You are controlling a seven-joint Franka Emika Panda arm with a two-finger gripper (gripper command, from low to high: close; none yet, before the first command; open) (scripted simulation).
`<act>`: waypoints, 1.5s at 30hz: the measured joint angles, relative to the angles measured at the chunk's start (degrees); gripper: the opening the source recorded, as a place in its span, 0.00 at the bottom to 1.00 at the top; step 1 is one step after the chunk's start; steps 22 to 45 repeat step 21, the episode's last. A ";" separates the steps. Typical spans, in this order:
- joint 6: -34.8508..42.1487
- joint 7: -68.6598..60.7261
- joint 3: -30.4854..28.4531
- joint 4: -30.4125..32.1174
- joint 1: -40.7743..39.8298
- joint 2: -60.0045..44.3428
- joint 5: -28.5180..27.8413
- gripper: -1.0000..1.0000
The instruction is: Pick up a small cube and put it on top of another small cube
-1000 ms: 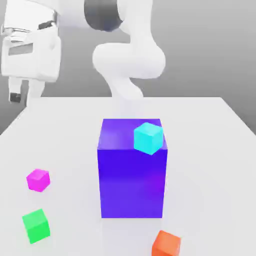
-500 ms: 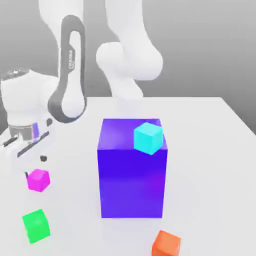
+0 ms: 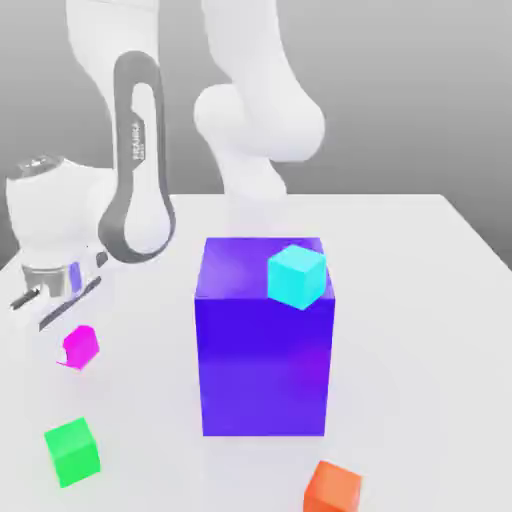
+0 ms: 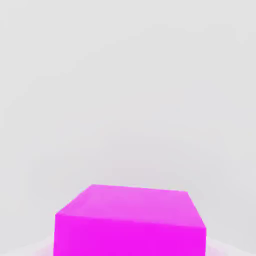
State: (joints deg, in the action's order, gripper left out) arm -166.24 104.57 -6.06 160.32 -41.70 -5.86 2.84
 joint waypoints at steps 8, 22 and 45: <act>12.64 -12.54 6.45 -12.96 6.82 -0.30 -2.91 0.00; 9.28 -18.35 9.11 -20.31 10.11 -11.08 -5.08 1.00; 9.28 -18.35 9.11 -20.31 10.11 -11.08 -5.08 1.00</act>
